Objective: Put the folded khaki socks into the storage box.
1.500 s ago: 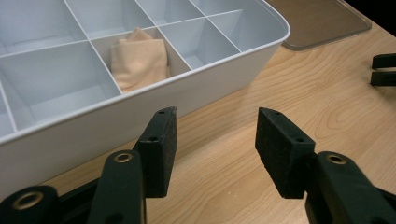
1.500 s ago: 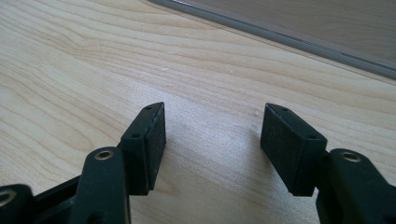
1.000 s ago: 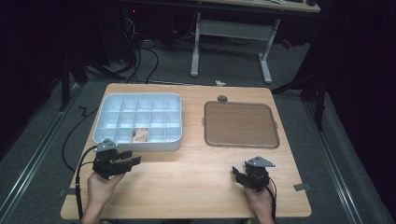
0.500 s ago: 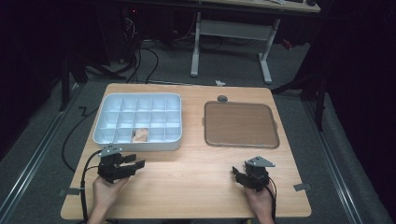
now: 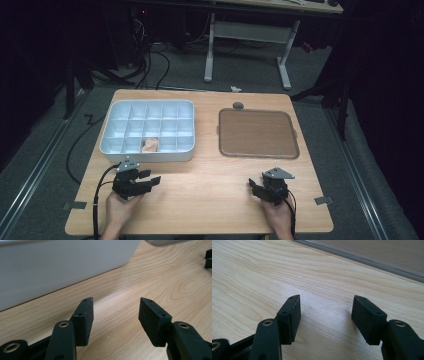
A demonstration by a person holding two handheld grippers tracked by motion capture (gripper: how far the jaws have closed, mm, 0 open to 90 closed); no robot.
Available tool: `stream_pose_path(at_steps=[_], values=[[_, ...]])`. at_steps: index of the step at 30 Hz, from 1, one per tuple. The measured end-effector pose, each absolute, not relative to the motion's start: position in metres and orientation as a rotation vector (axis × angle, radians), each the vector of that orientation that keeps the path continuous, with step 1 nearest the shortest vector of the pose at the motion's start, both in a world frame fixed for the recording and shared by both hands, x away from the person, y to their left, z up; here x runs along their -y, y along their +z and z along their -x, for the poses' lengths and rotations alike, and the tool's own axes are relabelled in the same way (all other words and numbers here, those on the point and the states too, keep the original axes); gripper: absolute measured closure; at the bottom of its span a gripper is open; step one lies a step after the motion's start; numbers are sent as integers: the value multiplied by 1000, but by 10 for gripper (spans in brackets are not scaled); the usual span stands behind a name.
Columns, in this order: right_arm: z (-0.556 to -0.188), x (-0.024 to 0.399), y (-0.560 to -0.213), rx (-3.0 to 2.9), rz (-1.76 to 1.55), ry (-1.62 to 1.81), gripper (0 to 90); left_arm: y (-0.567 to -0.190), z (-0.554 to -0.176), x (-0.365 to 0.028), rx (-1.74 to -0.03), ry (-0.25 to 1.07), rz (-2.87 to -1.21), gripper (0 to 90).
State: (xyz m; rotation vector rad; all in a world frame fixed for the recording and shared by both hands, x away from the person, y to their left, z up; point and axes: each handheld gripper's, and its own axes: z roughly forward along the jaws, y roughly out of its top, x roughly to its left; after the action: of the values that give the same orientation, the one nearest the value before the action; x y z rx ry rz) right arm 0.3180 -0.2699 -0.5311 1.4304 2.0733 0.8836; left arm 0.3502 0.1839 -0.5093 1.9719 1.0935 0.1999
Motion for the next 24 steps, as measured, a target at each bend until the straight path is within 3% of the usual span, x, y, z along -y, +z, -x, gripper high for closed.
stream_pose_path(at_steps=[24], values=[[-318, 270, -531, -2073, -1430, 884, 404, -533, -353, -165, -1103, 315, -2025, 442]])
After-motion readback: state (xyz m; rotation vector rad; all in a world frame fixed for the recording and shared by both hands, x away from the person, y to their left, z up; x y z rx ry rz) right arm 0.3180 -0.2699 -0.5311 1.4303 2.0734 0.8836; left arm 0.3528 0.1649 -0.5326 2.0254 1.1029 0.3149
